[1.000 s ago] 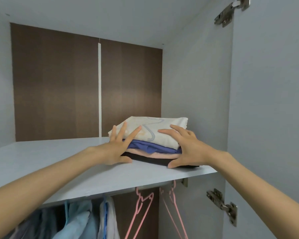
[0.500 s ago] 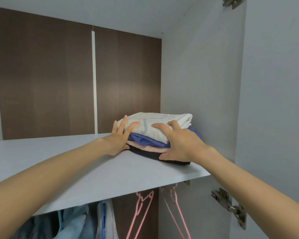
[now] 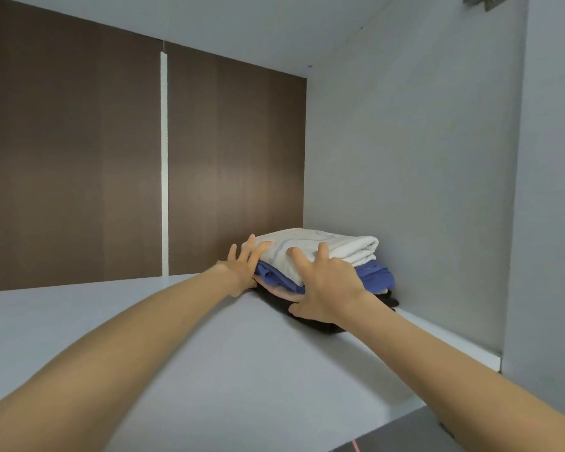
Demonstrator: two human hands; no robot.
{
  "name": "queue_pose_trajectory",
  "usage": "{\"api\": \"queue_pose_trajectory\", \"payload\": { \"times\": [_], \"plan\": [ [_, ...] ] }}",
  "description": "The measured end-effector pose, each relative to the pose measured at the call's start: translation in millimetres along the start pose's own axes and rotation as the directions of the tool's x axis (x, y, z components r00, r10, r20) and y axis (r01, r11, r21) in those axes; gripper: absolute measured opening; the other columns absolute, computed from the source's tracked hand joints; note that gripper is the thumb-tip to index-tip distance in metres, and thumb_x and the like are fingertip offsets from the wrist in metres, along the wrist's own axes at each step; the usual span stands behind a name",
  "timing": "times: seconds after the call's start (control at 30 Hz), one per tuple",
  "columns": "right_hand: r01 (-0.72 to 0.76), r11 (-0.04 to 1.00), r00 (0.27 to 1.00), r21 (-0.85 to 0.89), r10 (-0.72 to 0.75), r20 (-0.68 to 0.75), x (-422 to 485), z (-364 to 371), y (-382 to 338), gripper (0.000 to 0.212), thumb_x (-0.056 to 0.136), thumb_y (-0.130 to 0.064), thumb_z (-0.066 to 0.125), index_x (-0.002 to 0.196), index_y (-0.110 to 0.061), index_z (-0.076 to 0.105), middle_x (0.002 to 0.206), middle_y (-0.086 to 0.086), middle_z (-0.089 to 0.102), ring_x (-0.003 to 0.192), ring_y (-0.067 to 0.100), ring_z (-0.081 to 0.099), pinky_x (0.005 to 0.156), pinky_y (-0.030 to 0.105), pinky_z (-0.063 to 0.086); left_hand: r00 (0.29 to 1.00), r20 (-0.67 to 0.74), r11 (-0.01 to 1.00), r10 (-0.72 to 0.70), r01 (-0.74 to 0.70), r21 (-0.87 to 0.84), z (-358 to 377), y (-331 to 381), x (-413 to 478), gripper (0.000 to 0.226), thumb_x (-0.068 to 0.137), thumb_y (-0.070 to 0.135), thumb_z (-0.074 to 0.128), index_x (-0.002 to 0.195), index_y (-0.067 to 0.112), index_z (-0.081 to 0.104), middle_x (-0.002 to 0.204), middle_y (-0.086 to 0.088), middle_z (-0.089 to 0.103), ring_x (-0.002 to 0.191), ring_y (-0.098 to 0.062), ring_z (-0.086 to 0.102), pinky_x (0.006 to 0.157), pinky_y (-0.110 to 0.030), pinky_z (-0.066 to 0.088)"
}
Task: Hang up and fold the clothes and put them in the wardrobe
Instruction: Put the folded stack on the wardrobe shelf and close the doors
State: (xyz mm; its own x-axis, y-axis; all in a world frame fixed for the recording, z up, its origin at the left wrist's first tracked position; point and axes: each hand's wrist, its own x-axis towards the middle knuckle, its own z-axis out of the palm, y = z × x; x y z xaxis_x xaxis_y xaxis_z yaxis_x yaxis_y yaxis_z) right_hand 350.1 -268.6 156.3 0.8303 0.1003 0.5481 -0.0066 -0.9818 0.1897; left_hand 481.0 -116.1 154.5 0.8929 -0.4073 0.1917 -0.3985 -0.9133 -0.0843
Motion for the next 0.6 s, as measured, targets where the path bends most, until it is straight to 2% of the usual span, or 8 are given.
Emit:
{"api": "queue_pose_trajectory", "payload": {
  "times": [0.2, 0.47, 0.53, 0.6],
  "plan": [
    [-0.050, 0.999, 0.999, -0.022, 0.050, 0.007, 20, 9, -4, 0.062, 0.081, -0.048, 0.061, 0.129, -0.019, 0.033, 0.114, 0.015, 0.041, 0.068, 0.027, 0.044, 0.061, 0.030, 0.032, 1.000, -0.007, 0.999, -0.026, 0.027, 0.023, 5, 6, 23, 0.080, 0.101, 0.013, 0.038, 0.145, 0.024, -0.029, 0.156, -0.002, -0.029, 0.147, -0.035, -0.008, 0.112, -0.048, 0.029],
    [-0.062, 0.998, 0.997, -0.021, 0.063, 0.053, 23, 10, -1, 0.072, 0.079, -0.052, 0.062, 0.135, -0.021, 0.029, 0.116, 0.014, 0.040, 0.072, 0.028, 0.046, 0.064, 0.030, 0.033, 0.998, 0.040, 0.988, -0.047, 0.040, 0.151, -9, 7, 18, 0.081, 0.102, 0.037, 0.039, 0.144, 0.029, -0.030, 0.159, 0.003, -0.022, 0.148, -0.033, -0.002, 0.112, -0.050, 0.027],
    [-0.053, 0.998, 0.995, -0.032, 0.055, 0.087, 19, 8, -2, 0.080, 0.080, -0.052, 0.063, 0.142, -0.025, 0.022, 0.125, 0.015, 0.037, 0.081, 0.030, 0.051, 0.067, 0.031, 0.036, 0.998, 0.040, 0.982, -0.043, 0.034, 0.187, -17, 7, 10, 0.081, 0.101, 0.043, 0.038, 0.144, 0.030, -0.029, 0.160, 0.005, -0.014, 0.148, -0.032, 0.003, 0.112, -0.048, 0.028],
    [-0.024, 1.000, 0.988, 0.004, 0.024, 0.155, 17, 3, 2, 0.089, 0.081, -0.052, 0.062, 0.150, -0.031, 0.009, 0.144, 0.018, 0.025, 0.103, 0.036, 0.056, 0.079, 0.035, 0.043, 0.999, 0.040, 0.980, -0.035, 0.026, 0.195, -25, 6, 0, 0.078, 0.101, 0.042, 0.039, 0.147, 0.031, -0.024, 0.161, 0.005, -0.002, 0.147, -0.031, 0.011, 0.111, -0.045, 0.029]
  ]
}}
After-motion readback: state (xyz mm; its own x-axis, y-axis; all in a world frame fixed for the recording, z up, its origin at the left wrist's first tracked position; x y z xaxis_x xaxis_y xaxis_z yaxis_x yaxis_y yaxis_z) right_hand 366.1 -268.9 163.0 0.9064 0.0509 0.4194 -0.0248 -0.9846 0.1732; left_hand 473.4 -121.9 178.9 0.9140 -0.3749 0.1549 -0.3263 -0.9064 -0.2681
